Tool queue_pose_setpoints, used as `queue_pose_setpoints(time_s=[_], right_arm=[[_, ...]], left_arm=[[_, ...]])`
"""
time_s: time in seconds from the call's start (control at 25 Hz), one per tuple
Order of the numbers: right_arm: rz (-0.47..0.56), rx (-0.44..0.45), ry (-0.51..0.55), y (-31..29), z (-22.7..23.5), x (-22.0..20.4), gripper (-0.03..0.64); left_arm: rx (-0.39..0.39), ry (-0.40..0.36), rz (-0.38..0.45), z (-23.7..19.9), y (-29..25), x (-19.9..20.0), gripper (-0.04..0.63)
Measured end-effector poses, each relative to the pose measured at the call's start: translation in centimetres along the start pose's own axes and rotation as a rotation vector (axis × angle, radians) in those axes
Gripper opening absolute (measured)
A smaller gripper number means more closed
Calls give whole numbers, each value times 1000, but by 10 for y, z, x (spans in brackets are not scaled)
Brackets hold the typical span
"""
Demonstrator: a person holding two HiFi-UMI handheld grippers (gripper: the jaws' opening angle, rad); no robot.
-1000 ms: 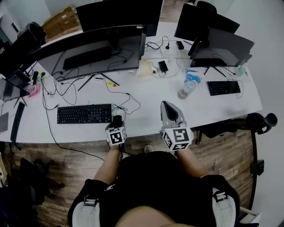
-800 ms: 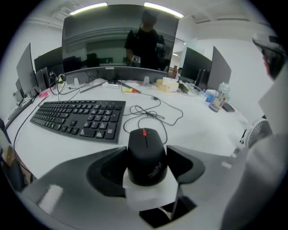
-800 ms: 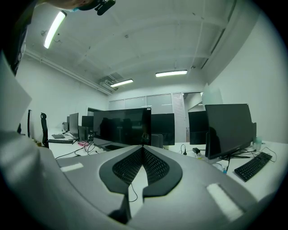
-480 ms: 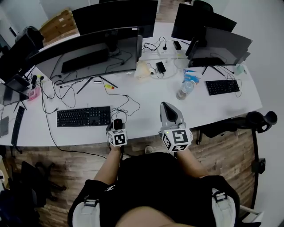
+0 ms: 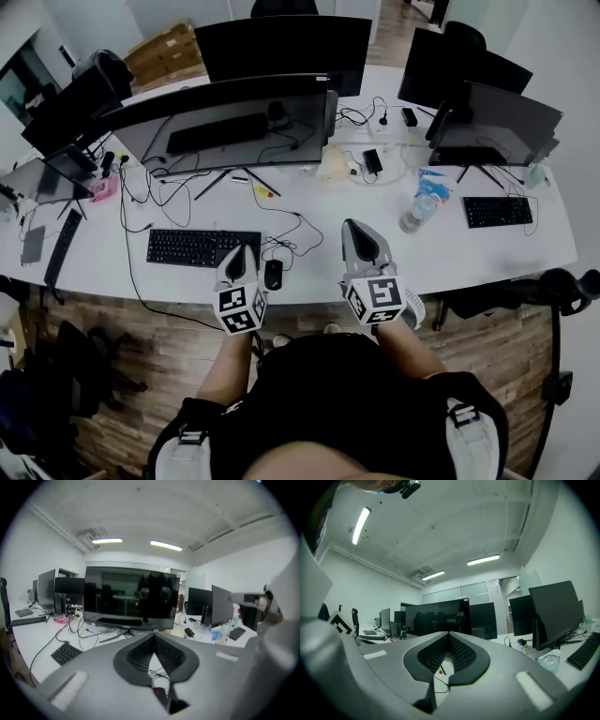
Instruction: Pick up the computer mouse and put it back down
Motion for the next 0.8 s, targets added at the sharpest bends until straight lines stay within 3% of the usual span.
queue_pose_setpoints(time_s=[0.24, 0.48, 0.8], right_arm=[[5, 59, -35, -20, -14, 1, -2], [34, 105, -48, -29, -27, 5, -2], [42, 118, -68, -28, -30, 5, -2]], left_arm=[[30, -39, 84, -3, 31, 38, 54], [12, -25, 106, 0, 46, 43, 54], [46, -24, 122, -2, 56, 50, 54]])
Point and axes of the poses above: the fingertips, and each gripper's own axes: y backward along the fingers, z to its right, x out of its top, the point moved 2 cm from there along y, backward along the fingers, and after that the axes turned 1 degree about -x, right-handed, at the moved point
